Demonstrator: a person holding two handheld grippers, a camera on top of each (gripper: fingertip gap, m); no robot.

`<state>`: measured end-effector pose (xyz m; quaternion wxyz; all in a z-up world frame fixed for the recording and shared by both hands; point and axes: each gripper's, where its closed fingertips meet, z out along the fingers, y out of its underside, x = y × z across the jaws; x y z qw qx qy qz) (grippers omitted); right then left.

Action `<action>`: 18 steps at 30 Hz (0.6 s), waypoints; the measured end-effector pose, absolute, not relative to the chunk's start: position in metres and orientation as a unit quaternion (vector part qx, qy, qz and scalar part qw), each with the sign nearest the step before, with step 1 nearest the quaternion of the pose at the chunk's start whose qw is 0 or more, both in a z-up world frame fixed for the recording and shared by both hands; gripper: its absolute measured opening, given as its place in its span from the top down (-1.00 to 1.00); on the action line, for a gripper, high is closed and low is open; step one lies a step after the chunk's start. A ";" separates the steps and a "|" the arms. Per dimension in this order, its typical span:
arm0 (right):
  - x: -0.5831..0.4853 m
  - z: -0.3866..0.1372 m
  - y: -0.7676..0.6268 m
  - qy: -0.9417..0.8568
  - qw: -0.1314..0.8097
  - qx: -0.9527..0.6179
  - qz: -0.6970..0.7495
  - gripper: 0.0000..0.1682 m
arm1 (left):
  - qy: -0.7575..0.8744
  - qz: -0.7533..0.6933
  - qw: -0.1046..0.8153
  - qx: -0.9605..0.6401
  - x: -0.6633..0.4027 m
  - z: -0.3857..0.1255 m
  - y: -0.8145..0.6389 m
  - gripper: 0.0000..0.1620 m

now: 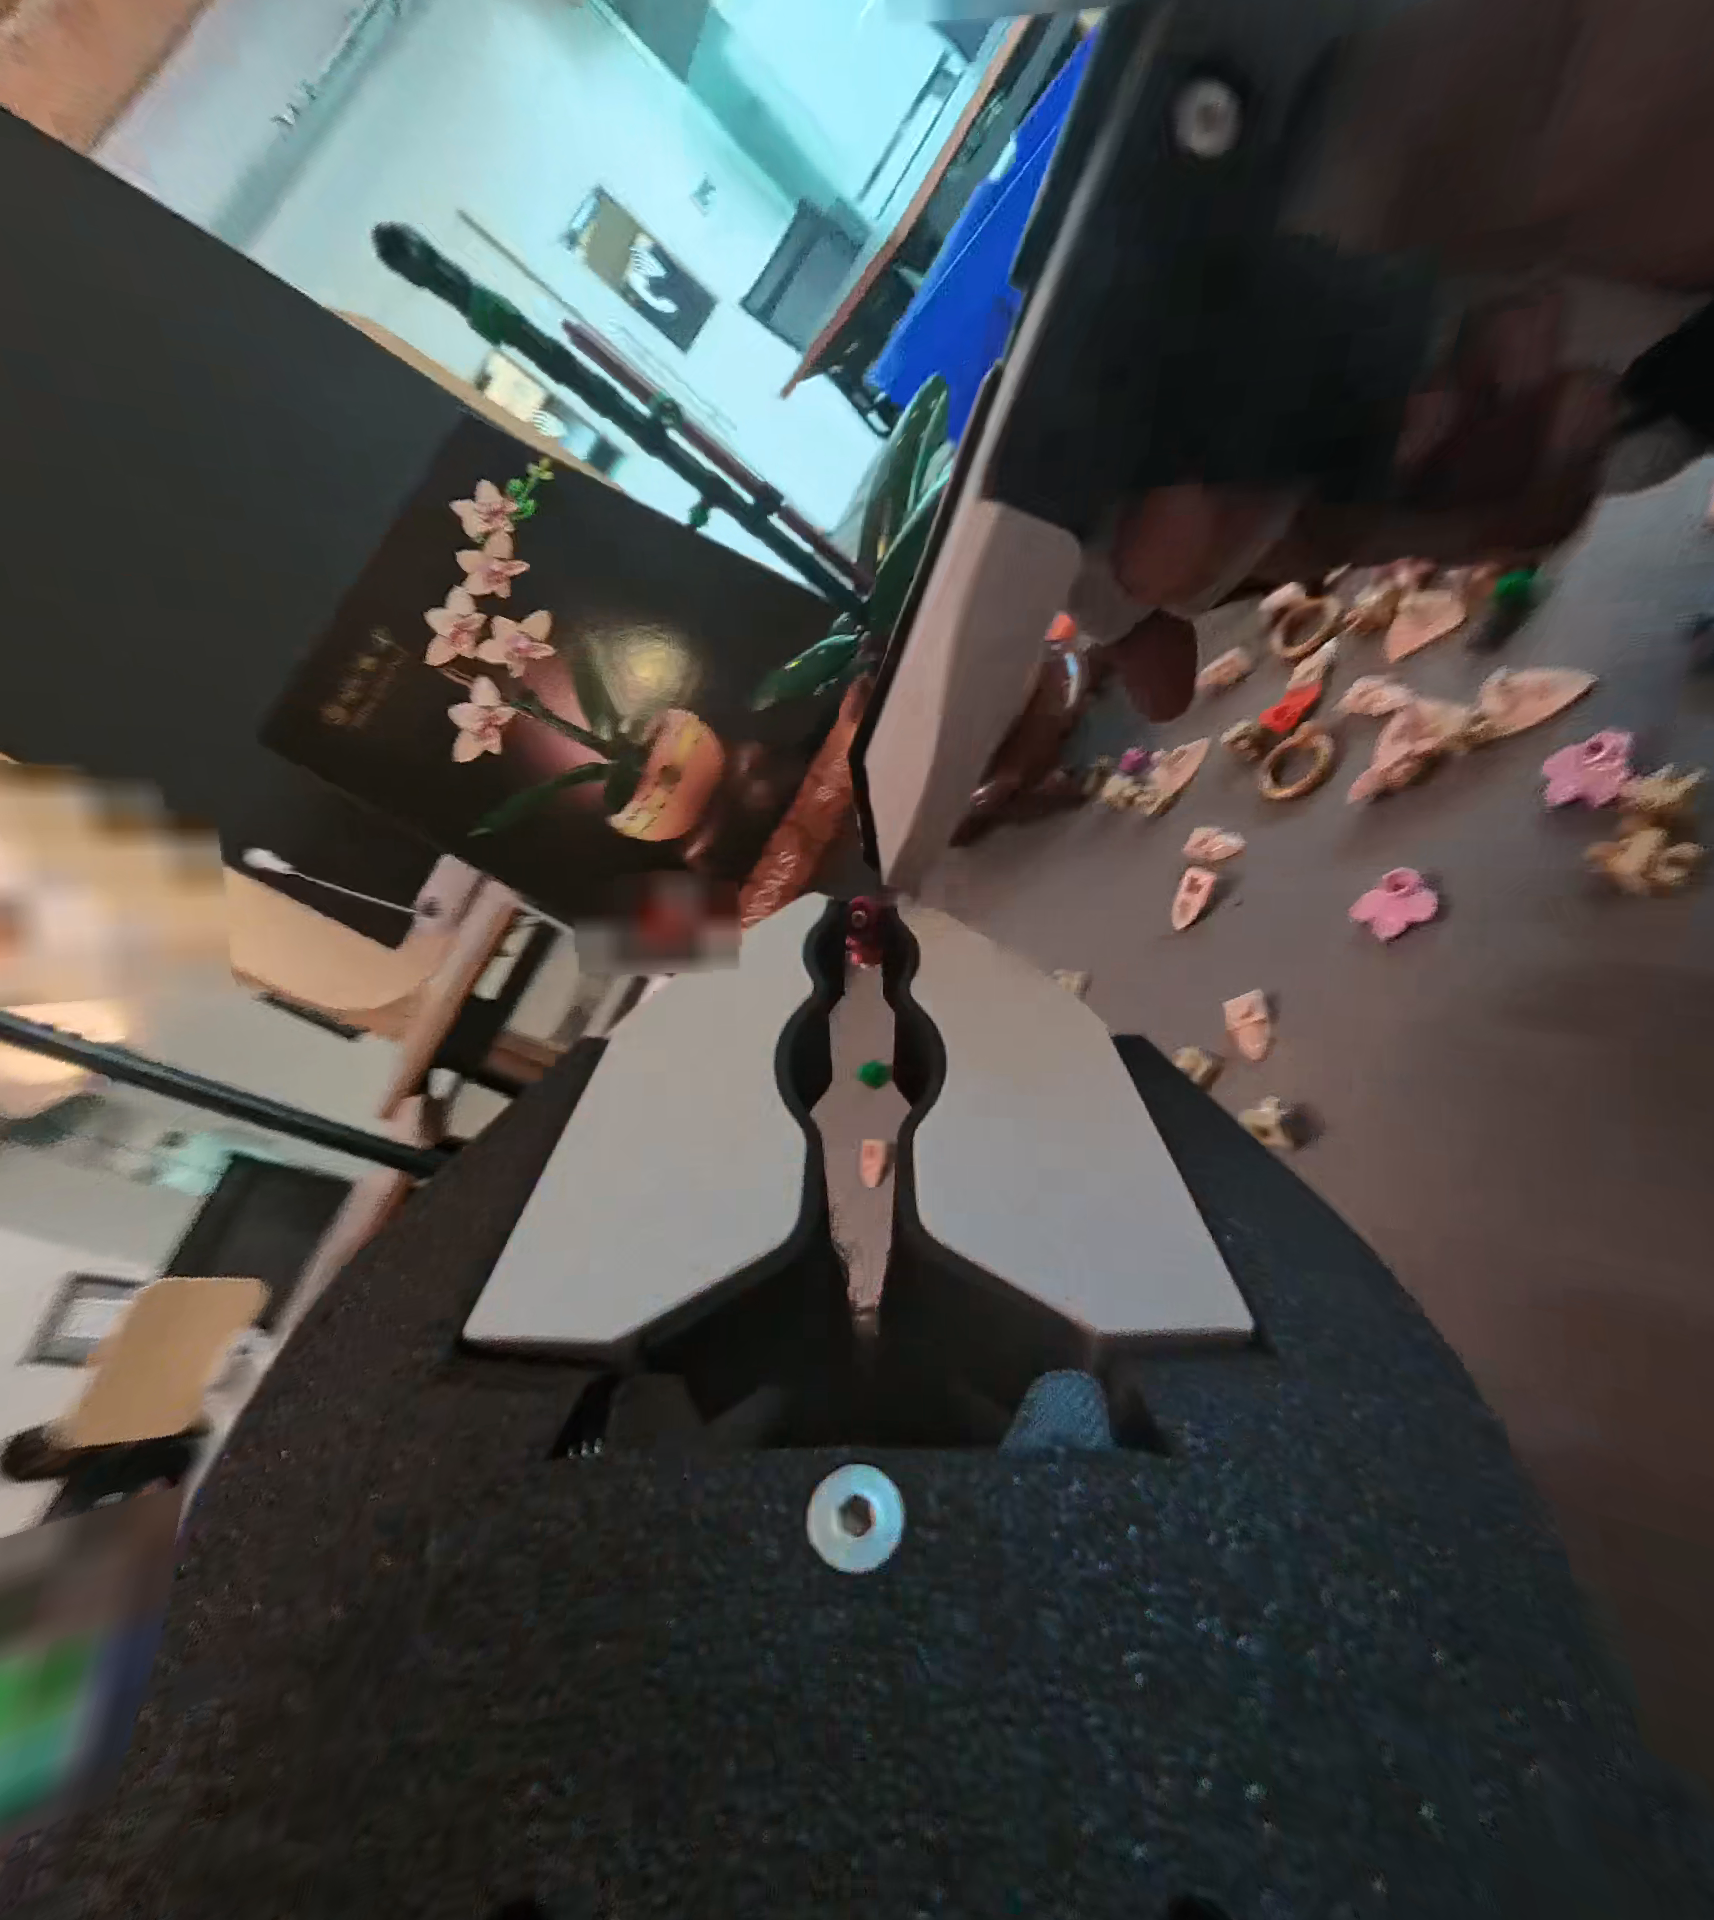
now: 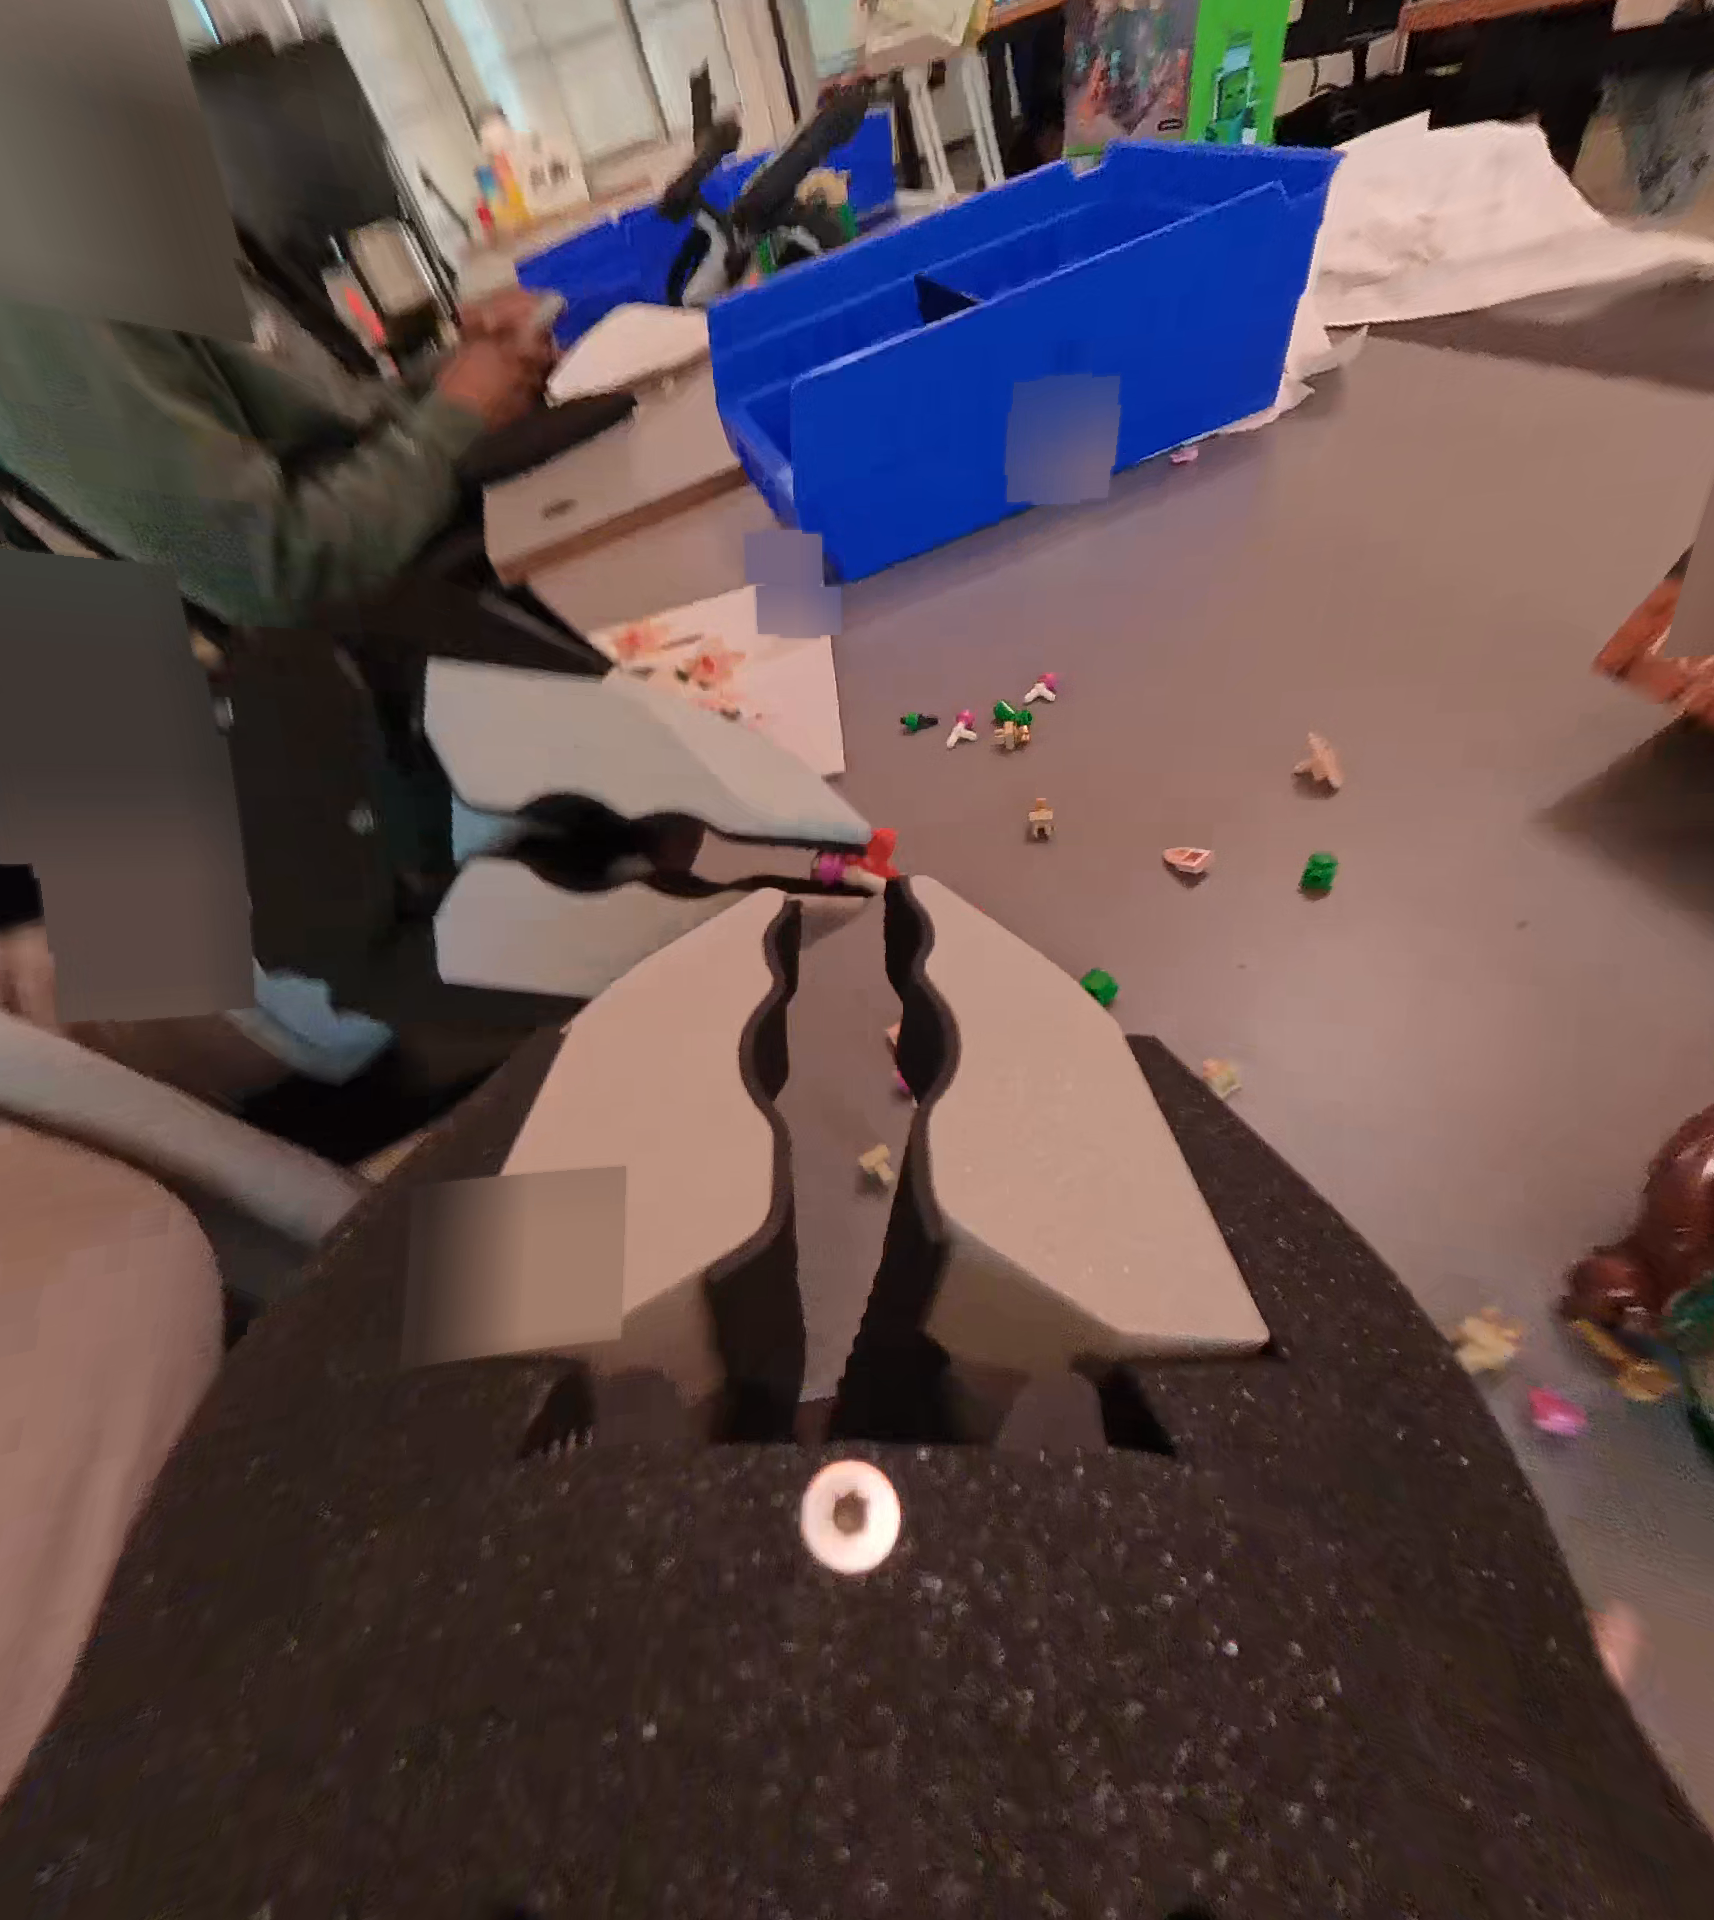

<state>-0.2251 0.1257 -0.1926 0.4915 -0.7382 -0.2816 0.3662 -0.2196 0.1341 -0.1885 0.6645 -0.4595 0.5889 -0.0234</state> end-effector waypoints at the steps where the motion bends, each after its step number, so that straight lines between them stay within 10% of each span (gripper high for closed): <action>1: -0.226 -0.193 0.128 -0.258 0.483 -0.741 0.389 0.79 | 0.591 -0.003 0.670 -0.449 -0.221 -0.189 0.134 0.93; 18: -0.239 -0.191 0.107 -0.329 0.441 -0.691 0.468 0.81 | 0.629 0.050 0.690 -0.356 -0.225 -0.187 0.114 0.93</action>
